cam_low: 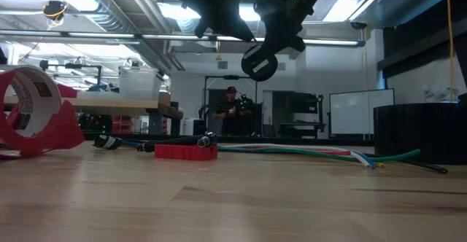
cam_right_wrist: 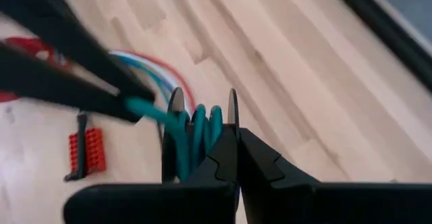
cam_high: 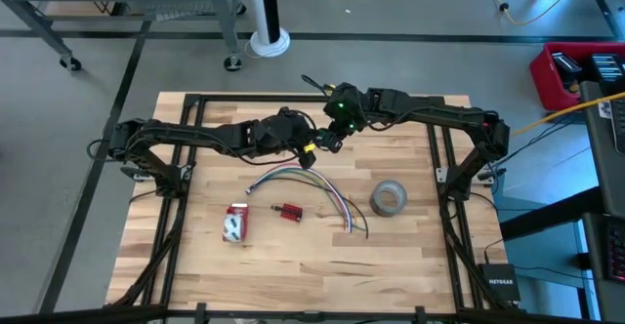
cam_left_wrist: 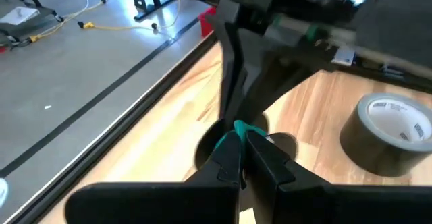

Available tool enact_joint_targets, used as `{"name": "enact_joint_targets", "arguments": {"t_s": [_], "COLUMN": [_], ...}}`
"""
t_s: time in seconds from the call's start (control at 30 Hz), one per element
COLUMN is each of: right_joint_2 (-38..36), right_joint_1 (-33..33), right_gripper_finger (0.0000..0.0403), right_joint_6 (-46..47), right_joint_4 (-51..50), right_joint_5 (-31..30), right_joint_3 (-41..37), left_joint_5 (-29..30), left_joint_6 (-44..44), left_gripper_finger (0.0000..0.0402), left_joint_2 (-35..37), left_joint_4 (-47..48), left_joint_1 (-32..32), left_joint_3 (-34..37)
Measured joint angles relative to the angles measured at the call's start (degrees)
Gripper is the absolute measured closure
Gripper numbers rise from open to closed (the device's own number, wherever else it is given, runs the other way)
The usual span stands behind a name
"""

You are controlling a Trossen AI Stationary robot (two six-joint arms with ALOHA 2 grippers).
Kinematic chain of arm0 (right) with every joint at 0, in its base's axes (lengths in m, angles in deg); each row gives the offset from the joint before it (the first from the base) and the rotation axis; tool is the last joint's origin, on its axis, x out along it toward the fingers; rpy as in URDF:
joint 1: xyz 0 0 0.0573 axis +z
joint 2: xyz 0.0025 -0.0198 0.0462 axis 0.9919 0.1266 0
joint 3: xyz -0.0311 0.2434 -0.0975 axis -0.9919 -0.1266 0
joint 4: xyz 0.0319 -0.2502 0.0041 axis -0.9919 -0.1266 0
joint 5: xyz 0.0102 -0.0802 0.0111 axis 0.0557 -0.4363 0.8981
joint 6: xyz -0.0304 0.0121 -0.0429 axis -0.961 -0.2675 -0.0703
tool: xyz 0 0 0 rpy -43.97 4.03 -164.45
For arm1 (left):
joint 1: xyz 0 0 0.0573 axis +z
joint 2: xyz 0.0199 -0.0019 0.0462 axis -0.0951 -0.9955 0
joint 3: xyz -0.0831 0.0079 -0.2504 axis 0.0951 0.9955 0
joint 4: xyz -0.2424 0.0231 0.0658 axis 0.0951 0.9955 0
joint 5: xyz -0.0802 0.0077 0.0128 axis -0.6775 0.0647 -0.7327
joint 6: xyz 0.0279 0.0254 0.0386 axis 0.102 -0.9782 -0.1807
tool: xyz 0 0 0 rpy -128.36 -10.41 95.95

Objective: Coil cords
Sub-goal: Coil the green wire onto the black spool

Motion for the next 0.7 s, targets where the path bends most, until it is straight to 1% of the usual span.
{"name": "enact_joint_targets", "arguments": {"t_s": [0.17, 0.3, 0.5, 0.7], "right_joint_2": [0.0, 0.0, 0.0, 0.02], "right_joint_1": [-0.02, 0.0, -0.04, -0.1], "right_gripper_finger": [0.0402, 0.0402, 0.0402, 0.0402], "right_joint_6": [0.01, -0.01, -0.34, -0.41], "right_joint_4": [0.13, -0.24, 0.28, 0.78], "right_joint_5": [2.99, 3.9, 10.04, 11.35], "right_joint_3": [0.0, -0.07, -0.07, -0.07], "left_joint_5": [-0.07, 0.0, -0.09, -0.97], "left_joint_6": [0.83, 1.46, 2.56, 2.7], "left_gripper_finger": [0.0401, 0.0401, 0.0401, 0.0401], "left_joint_2": [0.02, 0.02, 0.02, 0.08], "left_joint_4": [0.93, 4.51, 8.87, 13.49], "left_joint_1": [-0.2, -0.37, -0.86, -0.85], "left_joint_3": [-0.04, -0.04, -0.04, -0.07]}}
